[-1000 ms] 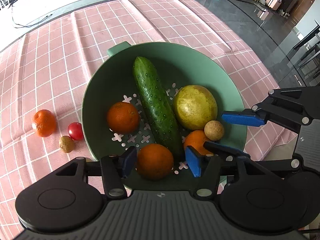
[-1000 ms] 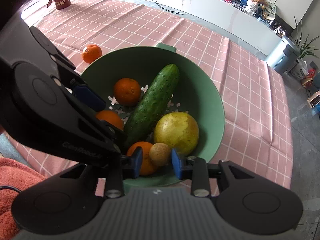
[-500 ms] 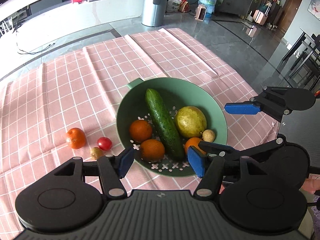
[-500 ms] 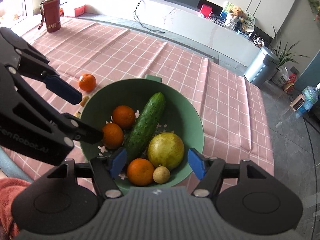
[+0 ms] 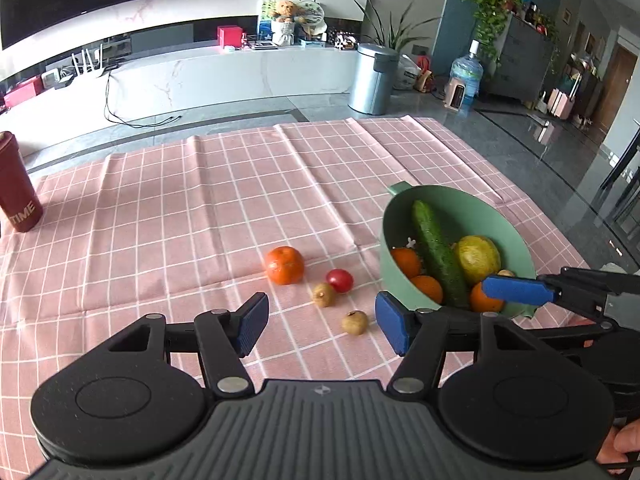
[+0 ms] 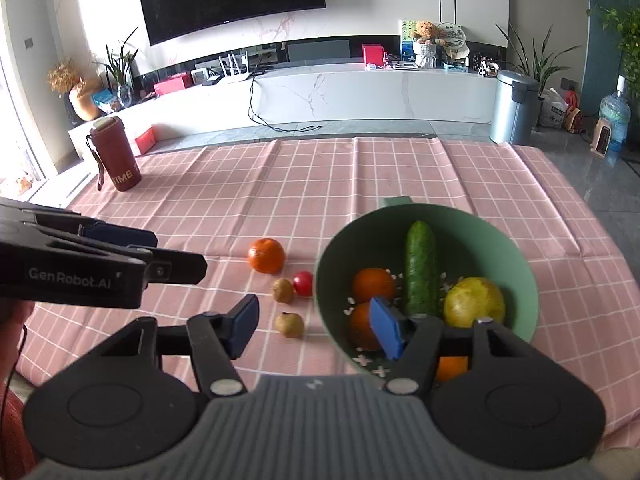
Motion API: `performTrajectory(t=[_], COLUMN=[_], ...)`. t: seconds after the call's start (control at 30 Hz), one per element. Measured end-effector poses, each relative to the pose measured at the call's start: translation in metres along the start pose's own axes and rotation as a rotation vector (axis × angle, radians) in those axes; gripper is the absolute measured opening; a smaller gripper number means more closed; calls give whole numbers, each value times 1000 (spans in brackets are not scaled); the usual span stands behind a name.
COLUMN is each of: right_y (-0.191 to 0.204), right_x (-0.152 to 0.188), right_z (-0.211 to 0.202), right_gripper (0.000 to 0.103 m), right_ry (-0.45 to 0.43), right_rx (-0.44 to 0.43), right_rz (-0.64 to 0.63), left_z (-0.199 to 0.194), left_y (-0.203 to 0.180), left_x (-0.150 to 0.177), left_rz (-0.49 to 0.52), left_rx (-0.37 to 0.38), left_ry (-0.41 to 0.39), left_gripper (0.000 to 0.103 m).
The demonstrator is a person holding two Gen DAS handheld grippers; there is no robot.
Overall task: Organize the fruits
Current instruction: 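Withdraw both tools from the colander toward the remaining loose fruit, then grasp a small brown fruit with the left tool while the right tool grasps another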
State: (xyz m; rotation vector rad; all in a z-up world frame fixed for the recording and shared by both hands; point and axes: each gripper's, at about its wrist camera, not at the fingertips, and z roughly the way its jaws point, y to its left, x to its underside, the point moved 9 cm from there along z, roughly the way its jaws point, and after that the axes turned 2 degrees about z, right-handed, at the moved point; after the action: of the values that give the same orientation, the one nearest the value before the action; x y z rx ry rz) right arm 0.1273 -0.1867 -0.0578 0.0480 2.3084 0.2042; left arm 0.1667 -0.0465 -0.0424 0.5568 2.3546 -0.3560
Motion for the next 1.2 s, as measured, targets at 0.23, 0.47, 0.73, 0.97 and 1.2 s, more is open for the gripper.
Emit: performTrajectory(t=[0.23, 0.47, 0.73, 0.97, 1.2], right_y=[38, 54, 55, 50, 46], right_x=[32, 34, 32, 31, 35], right_z=[26, 57, 69, 77, 89], right_gripper=[36, 28, 28, 28, 33], right_ry=[9, 32, -9, -23, -1], right_rx=[24, 101, 155, 169, 217], right_rz=[15, -70, -76, 6, 21], left_z=[9, 17, 36, 55, 64], left_y=[39, 56, 71, 65, 63], left_x=[25, 33, 49, 45, 43], left_rz=[-102, -117, -158, -149, -134], left_rx=[2, 30, 81, 145, 152], left_ry=[-17, -15, 0, 11, 24], left_gripper=[67, 62, 61, 57, 54])
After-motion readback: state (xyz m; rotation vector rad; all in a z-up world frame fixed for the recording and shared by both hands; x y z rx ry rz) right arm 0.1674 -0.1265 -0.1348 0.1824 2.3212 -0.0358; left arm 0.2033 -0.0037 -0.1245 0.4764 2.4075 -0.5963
